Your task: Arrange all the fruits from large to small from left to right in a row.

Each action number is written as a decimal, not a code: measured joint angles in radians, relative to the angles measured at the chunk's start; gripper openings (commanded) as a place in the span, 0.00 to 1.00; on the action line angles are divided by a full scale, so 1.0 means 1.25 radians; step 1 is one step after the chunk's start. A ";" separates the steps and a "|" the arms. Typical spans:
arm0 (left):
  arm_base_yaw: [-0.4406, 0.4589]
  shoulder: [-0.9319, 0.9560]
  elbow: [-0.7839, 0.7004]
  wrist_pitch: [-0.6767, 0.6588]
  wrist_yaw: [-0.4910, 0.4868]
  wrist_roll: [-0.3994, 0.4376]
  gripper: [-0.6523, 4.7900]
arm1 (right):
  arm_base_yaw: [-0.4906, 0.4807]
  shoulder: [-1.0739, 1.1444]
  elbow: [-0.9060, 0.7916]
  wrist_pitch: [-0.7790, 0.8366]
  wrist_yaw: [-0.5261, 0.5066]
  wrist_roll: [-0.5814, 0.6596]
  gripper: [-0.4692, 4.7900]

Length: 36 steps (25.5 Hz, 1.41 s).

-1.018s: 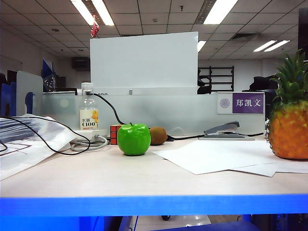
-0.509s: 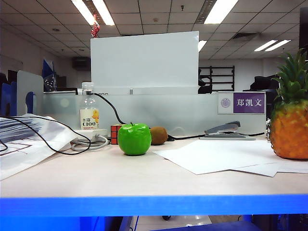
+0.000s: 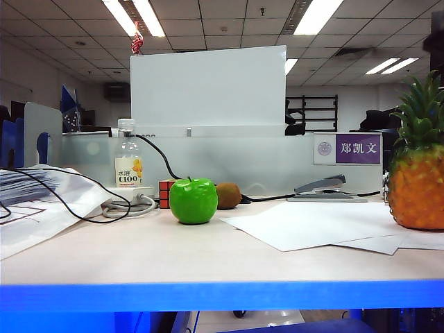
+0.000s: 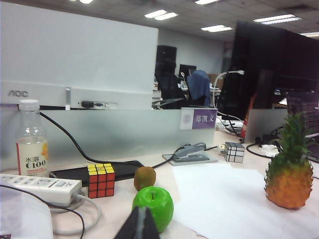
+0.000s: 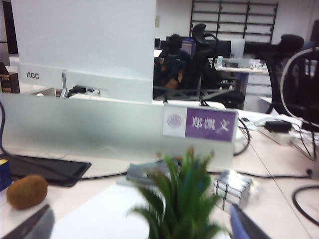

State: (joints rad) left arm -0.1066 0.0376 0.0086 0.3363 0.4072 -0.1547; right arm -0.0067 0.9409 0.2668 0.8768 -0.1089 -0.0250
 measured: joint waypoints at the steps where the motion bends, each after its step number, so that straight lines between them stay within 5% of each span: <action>1: 0.000 0.000 0.000 0.005 0.000 0.000 0.12 | 0.000 0.045 0.019 0.027 0.000 -0.002 1.00; 10: -0.002 0.000 0.000 0.034 0.010 0.000 0.17 | 0.000 0.348 0.193 0.078 0.001 -0.026 1.00; 21: -0.002 0.000 0.000 -0.053 0.097 -0.007 0.17 | 0.000 0.396 0.217 0.078 0.110 -0.103 1.00; 23: -0.002 0.000 0.000 -0.105 0.099 -0.009 0.17 | 0.000 0.396 0.217 0.073 0.111 -0.104 0.83; 25: -0.002 0.000 0.000 -0.127 0.099 -0.009 0.17 | 0.000 0.396 0.217 0.067 0.110 -0.103 0.44; 26: -0.002 0.000 0.000 -0.127 0.098 -0.009 0.17 | 0.000 0.396 0.217 0.066 0.108 -0.104 0.14; 27: -0.002 0.000 0.000 -0.126 0.091 -0.009 0.17 | 0.000 0.396 0.217 0.067 0.107 -0.105 0.07; 30: -0.002 0.000 0.000 -0.126 0.089 -0.009 0.17 | 0.000 0.396 0.219 0.061 0.067 -0.104 0.09; 36: -0.002 0.000 0.000 -0.126 0.085 -0.009 0.17 | 0.055 0.401 0.261 0.033 -0.162 0.002 0.09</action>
State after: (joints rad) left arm -0.1089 0.0380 0.0086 0.1783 0.5129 -0.1658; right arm 0.0620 1.4418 0.5934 0.9184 -0.3111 -0.0219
